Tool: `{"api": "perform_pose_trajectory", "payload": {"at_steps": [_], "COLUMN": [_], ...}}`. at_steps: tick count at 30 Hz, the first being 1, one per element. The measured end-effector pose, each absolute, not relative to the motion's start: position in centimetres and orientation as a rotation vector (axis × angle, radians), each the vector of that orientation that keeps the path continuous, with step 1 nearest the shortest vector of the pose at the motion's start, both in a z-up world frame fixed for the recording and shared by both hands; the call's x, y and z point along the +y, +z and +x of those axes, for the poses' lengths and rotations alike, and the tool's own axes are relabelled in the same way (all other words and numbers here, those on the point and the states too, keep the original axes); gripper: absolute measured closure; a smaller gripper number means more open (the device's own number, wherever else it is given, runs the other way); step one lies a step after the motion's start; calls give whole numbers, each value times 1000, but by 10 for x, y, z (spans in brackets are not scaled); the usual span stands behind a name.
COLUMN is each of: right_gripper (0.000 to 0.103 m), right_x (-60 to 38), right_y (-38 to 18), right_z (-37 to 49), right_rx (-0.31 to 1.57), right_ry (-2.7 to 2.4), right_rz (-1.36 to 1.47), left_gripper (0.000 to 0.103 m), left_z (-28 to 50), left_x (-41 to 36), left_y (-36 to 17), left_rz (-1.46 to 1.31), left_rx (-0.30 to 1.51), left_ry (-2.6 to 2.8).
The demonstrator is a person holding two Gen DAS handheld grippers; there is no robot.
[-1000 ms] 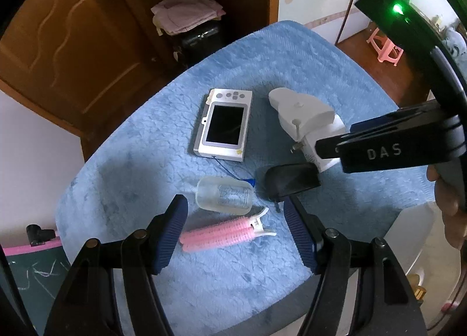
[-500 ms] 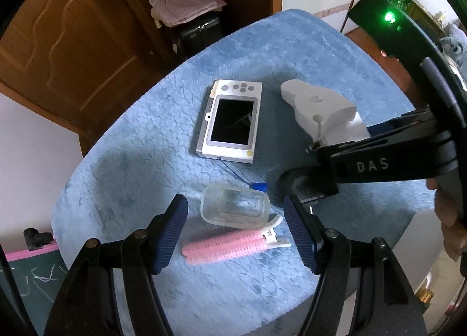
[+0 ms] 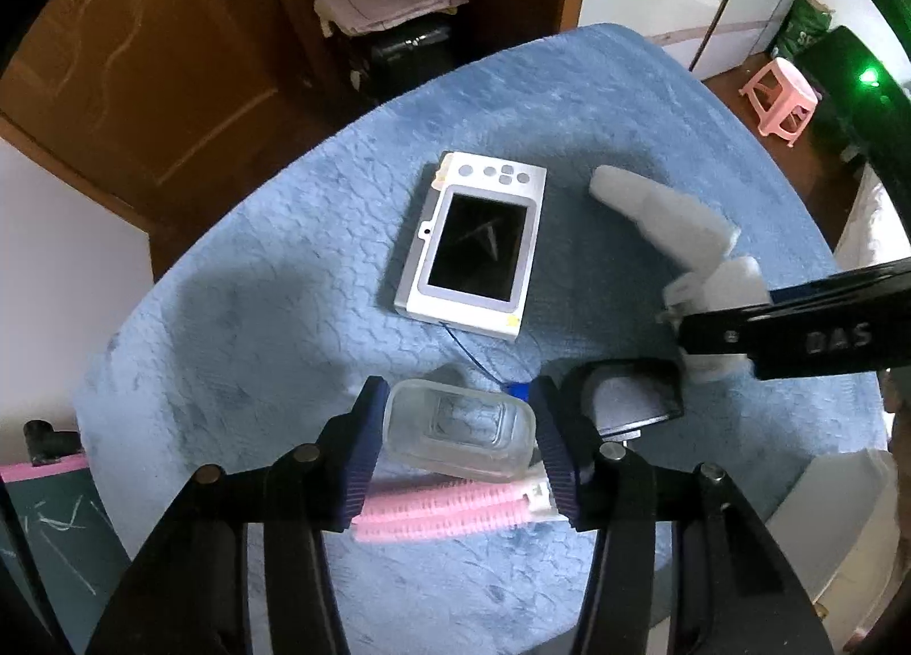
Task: Organize rigid objects
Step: 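Grasp the clear plastic box with the left tool while the right tool grasps the white block, then carry the clear box and white block into the tray with both tools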
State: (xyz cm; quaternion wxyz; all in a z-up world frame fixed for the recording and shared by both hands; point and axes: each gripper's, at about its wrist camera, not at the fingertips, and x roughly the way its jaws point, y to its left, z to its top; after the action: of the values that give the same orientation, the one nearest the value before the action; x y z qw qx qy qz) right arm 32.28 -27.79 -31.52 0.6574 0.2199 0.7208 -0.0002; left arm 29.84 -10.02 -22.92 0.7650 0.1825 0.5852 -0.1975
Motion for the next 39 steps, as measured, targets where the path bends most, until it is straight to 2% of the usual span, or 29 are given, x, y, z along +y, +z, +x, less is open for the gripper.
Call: {"api": "perform_pose_trajectory", "payload": {"at_steps": [6,16,30,35,39], "right_gripper": [44,44,44,44,44], "right_x": [-300,-321,-281,-277,-274], "right_y": [-300,-260,-132,-108,-114], "right_z": [304,256,164,119,87], "right_rx": [1618,1554,1332,1290,1299], "right_ry": [40,118,221,211,187], "right_rz": [589,650,537,471,430], "left_gripper": [49,50,50,50,49], "left_z": [293,261,152,106,66], "left_x": [-91,-72,-57,-62,-74], "left_y": [-218,-164,-53,-39,-51], "left_rz": [338,270,171,174,270], "left_rx": [1269,1218,1046,1017,1032], "left_ry": [-413,-426,-541,-626,-711]}}
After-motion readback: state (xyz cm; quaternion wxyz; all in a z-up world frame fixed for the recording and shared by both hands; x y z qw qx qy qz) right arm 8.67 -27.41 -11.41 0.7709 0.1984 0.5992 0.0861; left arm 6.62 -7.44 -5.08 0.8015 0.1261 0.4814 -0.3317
